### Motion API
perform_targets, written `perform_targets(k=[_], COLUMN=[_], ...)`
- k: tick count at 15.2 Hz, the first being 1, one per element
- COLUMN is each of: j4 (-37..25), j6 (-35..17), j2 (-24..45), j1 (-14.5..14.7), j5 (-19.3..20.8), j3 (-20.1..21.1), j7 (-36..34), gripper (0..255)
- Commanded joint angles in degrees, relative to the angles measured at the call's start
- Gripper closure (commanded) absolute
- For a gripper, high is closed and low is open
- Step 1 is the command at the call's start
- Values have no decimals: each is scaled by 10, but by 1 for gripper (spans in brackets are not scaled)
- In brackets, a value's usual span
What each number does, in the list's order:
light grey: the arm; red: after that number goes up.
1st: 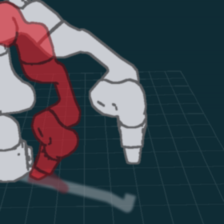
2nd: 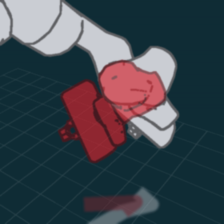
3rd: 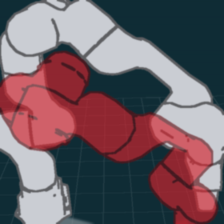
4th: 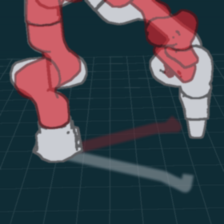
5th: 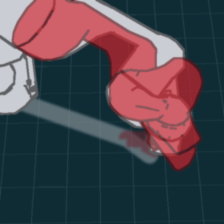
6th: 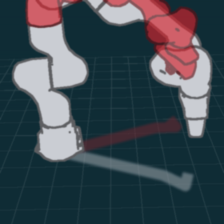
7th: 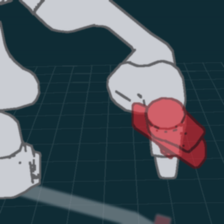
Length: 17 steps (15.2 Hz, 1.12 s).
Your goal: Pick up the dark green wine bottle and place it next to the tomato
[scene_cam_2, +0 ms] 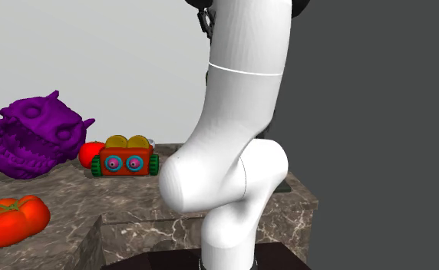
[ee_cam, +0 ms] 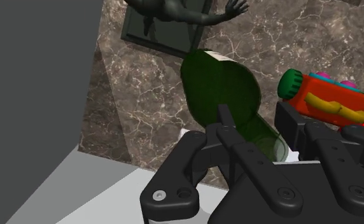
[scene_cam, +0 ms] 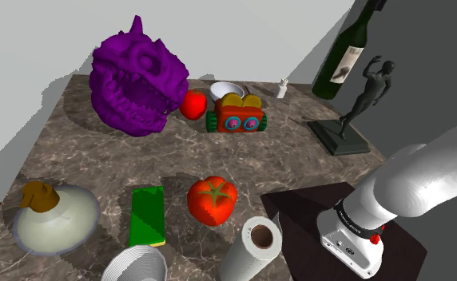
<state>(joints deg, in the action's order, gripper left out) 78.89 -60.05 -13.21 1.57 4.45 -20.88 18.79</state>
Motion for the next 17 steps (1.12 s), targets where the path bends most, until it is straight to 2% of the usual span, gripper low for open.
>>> perform_targets(k=[1, 9, 17], j4=[26, 88, 104], j6=[-2, -4, -12], j2=[-25, -82, -95], j1=[11, 42, 69], j5=[-2, -37, -87], j3=[27, 120, 211], j7=[-42, -181, -312], gripper=[255, 255, 255])
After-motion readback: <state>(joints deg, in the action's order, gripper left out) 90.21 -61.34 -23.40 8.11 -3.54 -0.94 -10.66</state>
